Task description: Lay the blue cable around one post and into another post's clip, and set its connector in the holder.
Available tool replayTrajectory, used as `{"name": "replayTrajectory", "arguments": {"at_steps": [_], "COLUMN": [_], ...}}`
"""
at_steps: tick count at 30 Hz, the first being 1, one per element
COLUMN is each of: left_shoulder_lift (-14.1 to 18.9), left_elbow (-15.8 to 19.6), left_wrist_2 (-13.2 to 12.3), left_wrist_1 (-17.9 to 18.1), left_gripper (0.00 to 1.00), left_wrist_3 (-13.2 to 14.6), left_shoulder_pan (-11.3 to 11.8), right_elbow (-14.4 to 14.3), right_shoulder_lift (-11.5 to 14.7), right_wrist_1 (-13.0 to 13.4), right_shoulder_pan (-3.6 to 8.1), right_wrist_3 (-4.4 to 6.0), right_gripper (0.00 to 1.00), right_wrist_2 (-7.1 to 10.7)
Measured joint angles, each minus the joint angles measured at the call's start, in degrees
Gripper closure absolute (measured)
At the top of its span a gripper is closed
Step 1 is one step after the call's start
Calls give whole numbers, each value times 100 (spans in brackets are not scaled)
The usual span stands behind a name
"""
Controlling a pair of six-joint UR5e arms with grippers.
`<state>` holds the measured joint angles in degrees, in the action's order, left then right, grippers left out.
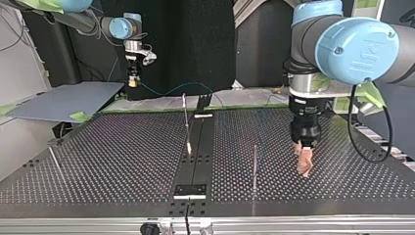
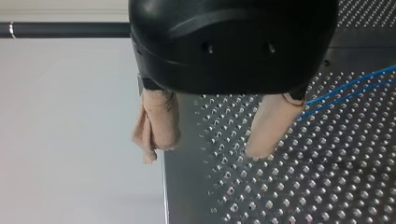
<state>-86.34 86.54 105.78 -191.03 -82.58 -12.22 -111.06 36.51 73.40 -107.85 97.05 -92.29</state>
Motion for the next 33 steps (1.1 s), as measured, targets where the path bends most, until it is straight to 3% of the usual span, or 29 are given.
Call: {"name": "replayTrajectory", "arguments": {"at_steps": [13,33], "left_shoulder_lift": [0,0], "left_elbow": [1,1], "left_wrist_2": [-170,-1202], "left_wrist_1": [22,184], "left_gripper": [0,0], "left_wrist_3": [-24,-253], "left_shoulder_pan": [-26,-48], "right_elbow": [0,0], "right_shoulder_lift": [0,1], "right_wrist_1": [0,-3], "right_shoulder_pan": [1,0], "right_wrist_3": [0,0], "right_gripper": [100,100], "right_wrist_2": [0,5]}}
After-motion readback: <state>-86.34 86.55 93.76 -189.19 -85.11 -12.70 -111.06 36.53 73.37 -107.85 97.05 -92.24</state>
